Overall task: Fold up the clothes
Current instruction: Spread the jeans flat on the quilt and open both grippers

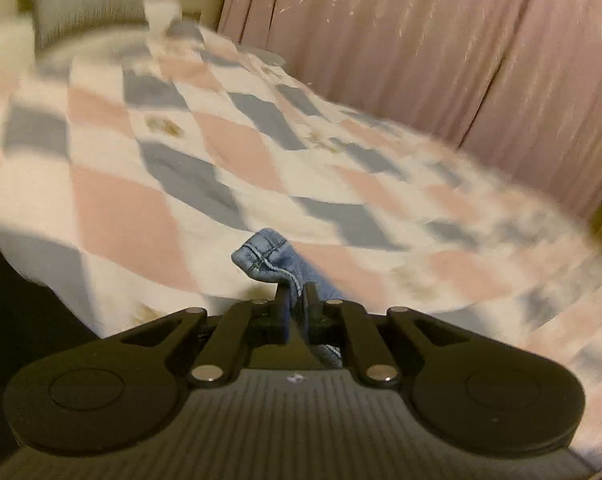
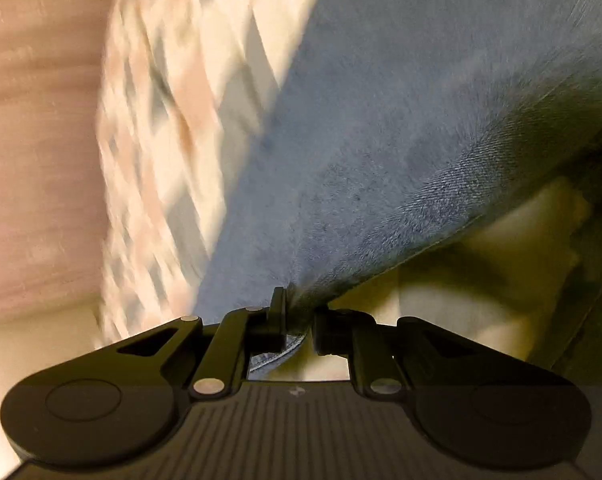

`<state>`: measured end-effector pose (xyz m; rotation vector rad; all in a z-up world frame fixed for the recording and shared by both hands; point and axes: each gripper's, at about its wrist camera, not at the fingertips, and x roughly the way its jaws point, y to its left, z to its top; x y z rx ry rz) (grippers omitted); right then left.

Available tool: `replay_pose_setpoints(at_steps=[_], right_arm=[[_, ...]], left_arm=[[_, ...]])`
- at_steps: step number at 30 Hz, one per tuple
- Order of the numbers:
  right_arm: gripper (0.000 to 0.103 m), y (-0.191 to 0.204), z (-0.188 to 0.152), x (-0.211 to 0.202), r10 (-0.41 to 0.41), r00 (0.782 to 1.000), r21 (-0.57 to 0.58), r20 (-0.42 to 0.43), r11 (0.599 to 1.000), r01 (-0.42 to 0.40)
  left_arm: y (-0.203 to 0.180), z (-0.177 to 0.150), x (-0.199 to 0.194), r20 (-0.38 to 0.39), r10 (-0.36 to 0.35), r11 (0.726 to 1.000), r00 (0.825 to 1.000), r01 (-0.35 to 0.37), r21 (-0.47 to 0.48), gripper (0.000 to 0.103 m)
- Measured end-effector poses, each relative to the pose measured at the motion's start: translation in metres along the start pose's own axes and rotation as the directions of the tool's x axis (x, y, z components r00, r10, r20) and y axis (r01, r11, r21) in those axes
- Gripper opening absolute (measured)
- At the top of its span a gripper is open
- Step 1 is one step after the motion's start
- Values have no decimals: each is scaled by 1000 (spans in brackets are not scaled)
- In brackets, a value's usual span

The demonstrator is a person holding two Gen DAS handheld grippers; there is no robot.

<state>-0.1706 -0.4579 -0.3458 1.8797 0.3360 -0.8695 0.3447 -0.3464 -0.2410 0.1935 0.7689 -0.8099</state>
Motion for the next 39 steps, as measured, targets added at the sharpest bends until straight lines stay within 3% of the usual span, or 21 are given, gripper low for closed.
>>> replay_pose_setpoints(at_steps=[1,2,3,5,7,8,11,14,15,20,23,26,30,31,32,34,36,39], right_arm=[[32,-4,-2,13,-46,998,-23,-33,999,45],[49,-8,-3,25,-96,994,-41,-58,995,93],[49,-9,-6,30,-105,991,-60,-86,993,100],[59,-1,-12,25,-74,989,-119,-126,991,59],[60,13,-13,0,-67,992,-250,-107,967,38],[60,19,-10,-17,-73,994,-321,-79,946,44],[60,20,22,-90,-91,993,-451,77,885,116],[60,1,74,-164,-137,958,-469,251,848,245],[60,-4,90,-172,-152,952,-474,265,840,266],[64,-25,171,-177,-203,953,-531,223,795,293],[69,-38,219,-180,-235,952,-565,199,766,307],[74,-51,267,-183,-267,948,-598,176,735,318],[82,-66,323,-182,-298,945,-652,132,693,309],[79,-66,324,-177,-291,952,-674,97,685,277],[58,-66,324,-173,-287,956,-692,58,679,245],[25,-63,323,-166,-281,960,-727,-3,660,191],[22,-51,310,-174,-268,963,-783,22,595,183],[19,-29,292,-212,-185,970,-848,158,478,229]], left_arm=[[0,-12,16,-75,83,995,994,-79,63,15],[0,-26,34,-162,157,983,974,-139,121,16],[-3,-42,45,-224,215,968,951,-178,175,16],[-14,-64,37,-219,269,947,938,-216,240,16],[-22,-77,19,-190,302,933,934,-250,258,20],[-24,-79,8,-184,305,937,934,-260,232,30],[-32,-88,-25,-195,281,954,940,-252,164,32],[-53,-104,-56,-240,223,972,945,-196,129,32],[-60,-109,-67,-254,203,977,946,-178,117,32],[-99,-143,-119,-328,106,994,939,-97,41,34],[-127,-180,-148,-378,76,992,923,-107,-62,34],[-154,-221,-184,-412,85,971,907,-168,-170,34],[-197,-276,-233,-453,114,915,884,-271,-298,34],[-208,-287,-241,-463,113,908,879,-280,-310,35],[-219,-297,-249,-473,111,901,874,-289,-323,35],[-241,-317,-264,-491,108,887,864,-307,-344,35],[-261,-329,-272,-500,107,882,859,-315,-352,35],[-288,-340,-282,-490,87,885,867,-293,-362,35]])
